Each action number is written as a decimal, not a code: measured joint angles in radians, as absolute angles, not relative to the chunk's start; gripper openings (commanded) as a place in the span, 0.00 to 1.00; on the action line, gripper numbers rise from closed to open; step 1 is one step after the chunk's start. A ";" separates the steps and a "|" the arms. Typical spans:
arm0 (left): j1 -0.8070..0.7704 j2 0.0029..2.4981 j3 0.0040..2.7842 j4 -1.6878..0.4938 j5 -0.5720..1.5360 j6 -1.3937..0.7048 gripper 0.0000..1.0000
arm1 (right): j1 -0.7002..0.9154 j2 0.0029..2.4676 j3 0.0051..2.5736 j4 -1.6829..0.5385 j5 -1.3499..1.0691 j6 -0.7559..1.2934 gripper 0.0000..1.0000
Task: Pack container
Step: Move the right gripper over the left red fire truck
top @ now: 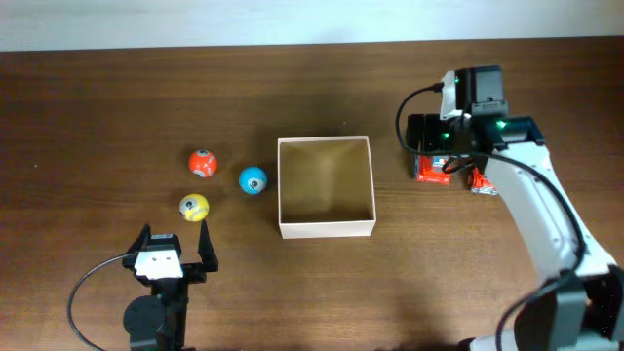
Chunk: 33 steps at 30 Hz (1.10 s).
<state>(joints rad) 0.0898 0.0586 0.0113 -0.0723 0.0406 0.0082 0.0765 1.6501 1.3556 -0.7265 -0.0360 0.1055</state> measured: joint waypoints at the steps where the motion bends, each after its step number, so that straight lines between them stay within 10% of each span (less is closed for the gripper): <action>1: 0.090 0.059 0.011 -0.072 0.041 0.008 0.99 | 0.076 1.665 1.356 -0.723 -0.020 0.105 0.96; 33: 0.090 0.059 0.011 -0.072 0.041 0.008 0.99 | 0.075 1.971 1.356 -0.659 0.134 0.277 0.85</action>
<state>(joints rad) 0.0898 0.0586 0.0113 -0.0723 0.0406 0.0082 0.0746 1.9713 1.3556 -0.6590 0.1345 0.2768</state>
